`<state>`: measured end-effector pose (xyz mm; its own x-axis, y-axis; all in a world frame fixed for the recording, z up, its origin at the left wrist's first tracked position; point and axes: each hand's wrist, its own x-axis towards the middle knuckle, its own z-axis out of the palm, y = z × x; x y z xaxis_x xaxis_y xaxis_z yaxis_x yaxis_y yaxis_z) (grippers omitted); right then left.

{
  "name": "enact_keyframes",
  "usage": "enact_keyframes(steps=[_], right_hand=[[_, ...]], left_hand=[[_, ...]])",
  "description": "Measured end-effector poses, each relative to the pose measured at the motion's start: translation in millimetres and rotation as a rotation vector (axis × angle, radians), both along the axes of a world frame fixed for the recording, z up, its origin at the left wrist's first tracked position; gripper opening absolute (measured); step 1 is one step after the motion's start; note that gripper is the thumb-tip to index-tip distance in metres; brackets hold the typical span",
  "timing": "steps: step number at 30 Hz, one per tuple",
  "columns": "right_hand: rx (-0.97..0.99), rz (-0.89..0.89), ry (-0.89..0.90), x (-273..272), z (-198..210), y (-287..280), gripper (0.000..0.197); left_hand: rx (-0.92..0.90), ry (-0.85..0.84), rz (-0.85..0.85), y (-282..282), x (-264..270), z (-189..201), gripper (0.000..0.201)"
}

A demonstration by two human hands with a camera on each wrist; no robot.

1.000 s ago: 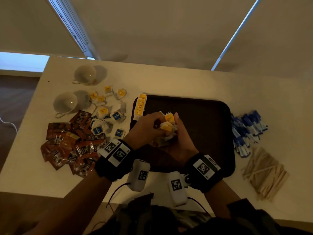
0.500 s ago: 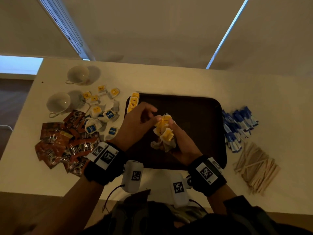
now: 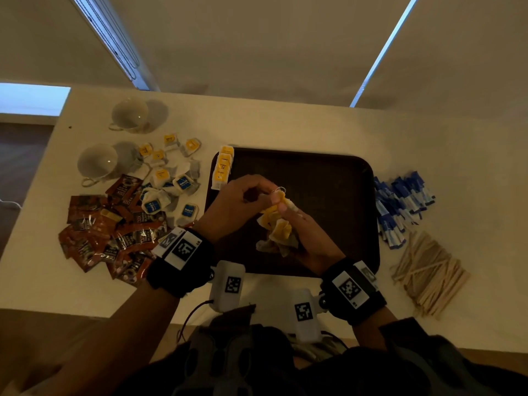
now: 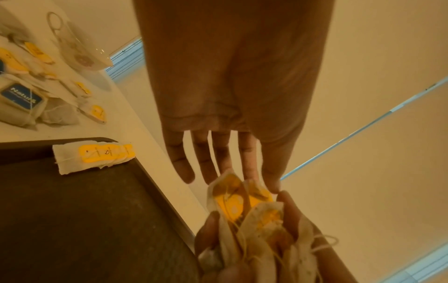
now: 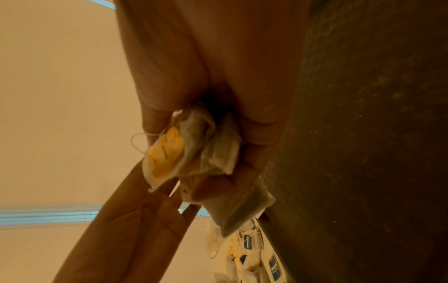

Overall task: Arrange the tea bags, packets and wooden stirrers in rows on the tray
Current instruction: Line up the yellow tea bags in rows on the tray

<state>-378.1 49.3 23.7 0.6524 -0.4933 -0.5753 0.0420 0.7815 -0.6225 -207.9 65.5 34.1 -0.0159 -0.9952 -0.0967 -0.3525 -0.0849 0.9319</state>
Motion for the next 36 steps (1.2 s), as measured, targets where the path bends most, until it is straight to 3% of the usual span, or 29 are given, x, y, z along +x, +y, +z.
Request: enact_keyframes(steps=[3,10,12,20,24,28,33,36], right_hand=[[0.007,-0.018,0.027,1.4,1.1,0.9,0.04],[0.037,-0.096,0.118,-2.0,4.4,2.8,0.034],[0.051,-0.124,0.119,-3.0,2.9,1.1,0.033],[0.02,-0.146,0.149,-0.5,-5.4,-1.5,0.045],[-0.082,-0.072,0.096,3.5,3.6,-3.0,0.039],[-0.197,0.037,0.113,12.2,11.6,-2.8,0.021],[-0.206,0.066,0.107,18.3,15.5,-2.1,0.023],[-0.241,0.083,0.139,20.4,13.5,-2.0,0.022]], left_hand=[[-0.037,0.034,0.078,0.7,-0.7,1.2,0.007],[0.003,0.387,0.311,8.5,14.5,12.1,0.005],[0.004,0.423,0.337,10.9,25.4,13.0,0.003],[0.101,0.352,0.347,21.9,48.5,5.3,0.001],[0.141,0.332,0.341,20.8,44.4,-1.3,0.002],[0.127,0.236,0.276,19.1,37.8,-7.7,0.008],[0.145,0.168,0.158,16.1,39.4,-12.6,0.01],[0.114,0.034,0.101,17.1,40.7,-13.9,0.009]])
